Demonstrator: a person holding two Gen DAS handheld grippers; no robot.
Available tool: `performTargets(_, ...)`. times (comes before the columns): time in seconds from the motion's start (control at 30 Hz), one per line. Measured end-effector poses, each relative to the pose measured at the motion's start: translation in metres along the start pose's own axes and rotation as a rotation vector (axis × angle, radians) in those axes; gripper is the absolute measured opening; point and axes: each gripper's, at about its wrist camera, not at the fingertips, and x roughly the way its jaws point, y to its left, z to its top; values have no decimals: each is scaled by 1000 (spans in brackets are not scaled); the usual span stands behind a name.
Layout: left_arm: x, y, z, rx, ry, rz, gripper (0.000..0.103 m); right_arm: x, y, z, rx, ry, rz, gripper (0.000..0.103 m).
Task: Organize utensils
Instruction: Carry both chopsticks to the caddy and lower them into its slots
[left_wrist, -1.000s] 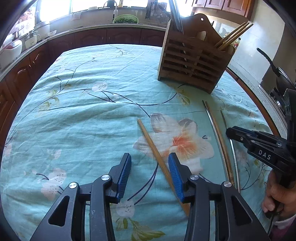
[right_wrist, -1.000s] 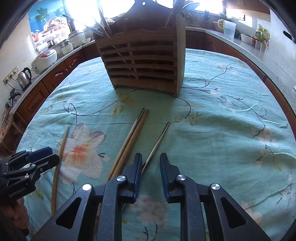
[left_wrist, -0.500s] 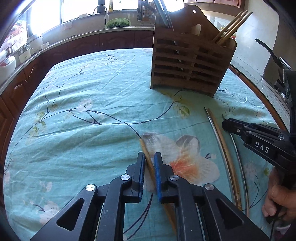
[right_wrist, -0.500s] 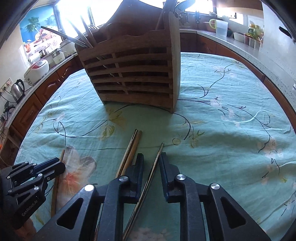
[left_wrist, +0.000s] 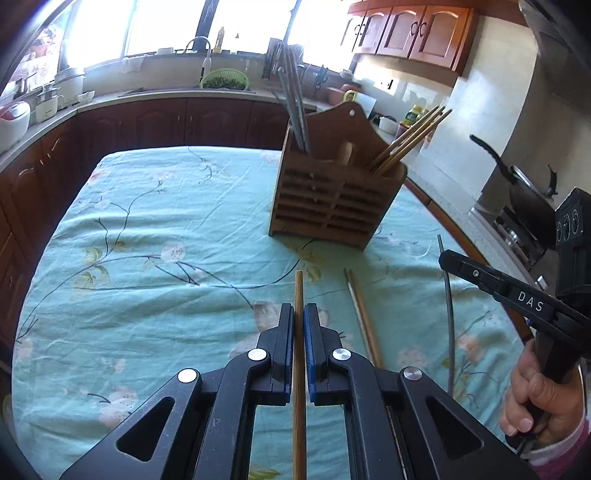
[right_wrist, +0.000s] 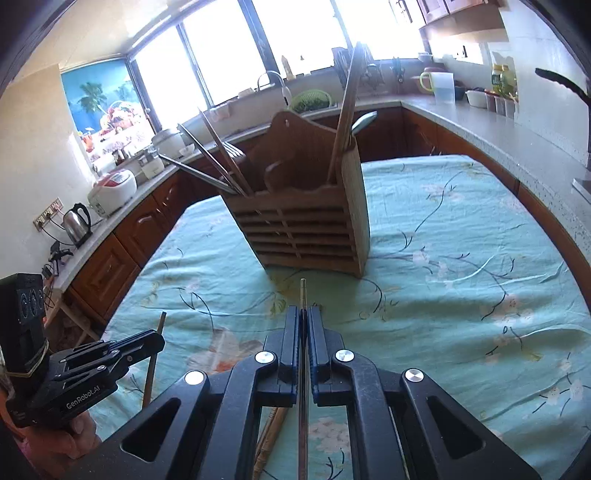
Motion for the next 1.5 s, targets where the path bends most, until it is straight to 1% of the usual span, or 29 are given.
performTargets(0.2,-52,-8,5,28,-94,-43,4,-47,3,17,3,-107,23,4)
performTargets(0.4,-88,-9,6,35,-170,-50,4,-74,2,32,5,-193,21,4)
performTargets(0.53,-95,-10,7,31,-191,-46,4,-81,2,35,5,-215,21,4)
performTargets(0.77,-101,-13,14,35,-222,-41,4,-84,4,39,-2,-223,27,4)
performTargets(1.2,-95,-14,42,47,-288,-39,4,-85,1,55,-8,-260,23,4)
performTargets(1.37,-91,-19,61,63,-336,-37,4,-88,1,72,-15,-297,16,4)
performTargets(1.5,-92,-27,85,84,-410,-37,4,-91,3,97,-24,-350,11,4)
